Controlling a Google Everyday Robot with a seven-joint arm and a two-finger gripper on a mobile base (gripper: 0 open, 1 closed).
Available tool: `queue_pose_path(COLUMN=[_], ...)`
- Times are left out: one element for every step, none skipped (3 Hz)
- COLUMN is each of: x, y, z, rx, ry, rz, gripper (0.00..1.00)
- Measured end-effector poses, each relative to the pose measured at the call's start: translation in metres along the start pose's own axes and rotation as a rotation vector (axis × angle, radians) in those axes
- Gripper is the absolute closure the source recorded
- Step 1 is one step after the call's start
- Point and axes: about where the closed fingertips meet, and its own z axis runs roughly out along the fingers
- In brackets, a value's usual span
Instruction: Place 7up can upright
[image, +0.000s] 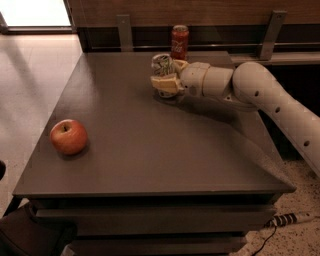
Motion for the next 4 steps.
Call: queue_pose_path(x=[0.0135,0.0094,0.0093,0.0086], y=[0.0041,0.0035,0.0035,0.0043], z=[-0.0029,-0.0033,-0.0032,-0.0022], rx=[0.020,0.020,0.020,0.018], ry=[-0.027,-0.027,-0.027,-0.028], rz=[0.029,0.029,0.029,0.029], gripper=[1.00,0.68,0.37,0.04])
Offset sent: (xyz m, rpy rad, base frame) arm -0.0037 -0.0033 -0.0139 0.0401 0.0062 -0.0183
